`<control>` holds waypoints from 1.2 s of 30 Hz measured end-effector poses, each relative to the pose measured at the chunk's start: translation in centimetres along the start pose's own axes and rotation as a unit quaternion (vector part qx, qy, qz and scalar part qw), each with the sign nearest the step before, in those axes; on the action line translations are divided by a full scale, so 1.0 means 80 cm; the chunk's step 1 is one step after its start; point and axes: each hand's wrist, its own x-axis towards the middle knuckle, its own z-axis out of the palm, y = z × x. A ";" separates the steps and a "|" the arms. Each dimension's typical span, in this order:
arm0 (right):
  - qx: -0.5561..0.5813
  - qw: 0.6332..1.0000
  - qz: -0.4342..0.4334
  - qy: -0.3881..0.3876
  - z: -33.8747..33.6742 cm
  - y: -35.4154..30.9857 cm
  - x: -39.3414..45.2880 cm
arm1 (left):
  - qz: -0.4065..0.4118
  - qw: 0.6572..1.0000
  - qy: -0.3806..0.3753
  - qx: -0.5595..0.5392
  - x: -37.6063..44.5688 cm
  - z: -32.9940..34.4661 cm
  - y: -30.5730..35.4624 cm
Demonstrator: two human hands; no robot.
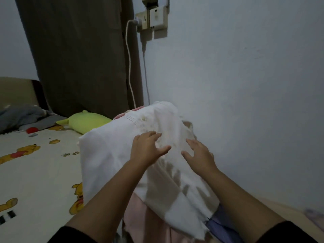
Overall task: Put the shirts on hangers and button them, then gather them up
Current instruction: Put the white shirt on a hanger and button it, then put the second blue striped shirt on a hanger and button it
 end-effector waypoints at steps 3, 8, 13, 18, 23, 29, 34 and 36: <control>-0.015 0.999 0.033 0.007 -0.018 0.038 -0.044 | 0.049 0.999 -0.018 -0.014 -0.028 0.020 0.036; -0.045 0.994 0.096 0.003 -0.043 0.099 -0.118 | 0.093 0.991 -0.074 -0.054 -0.072 0.067 0.089; -0.054 0.987 0.153 0.007 -0.059 0.160 -0.177 | 0.142 0.979 -0.130 -0.069 -0.107 0.113 0.138; -0.057 0.981 0.184 0.000 -0.058 0.205 -0.199 | 0.176 0.966 -0.170 -0.088 -0.115 0.157 0.160; -0.032 0.979 0.197 -0.030 -0.028 0.265 -0.198 | 0.185 0.948 -0.232 -0.113 -0.112 0.218 0.174; -0.004 0.975 0.191 -0.112 0.035 0.328 -0.194 | 0.188 0.935 -0.271 -0.129 -0.117 0.297 0.175; -0.062 0.965 0.182 -0.181 0.075 0.364 -0.194 | 0.184 0.938 -0.253 -0.149 -0.124 0.355 0.164; -0.069 0.968 0.173 -0.171 0.086 0.377 -0.196 | 0.185 0.941 -0.240 -0.152 -0.131 0.368 0.161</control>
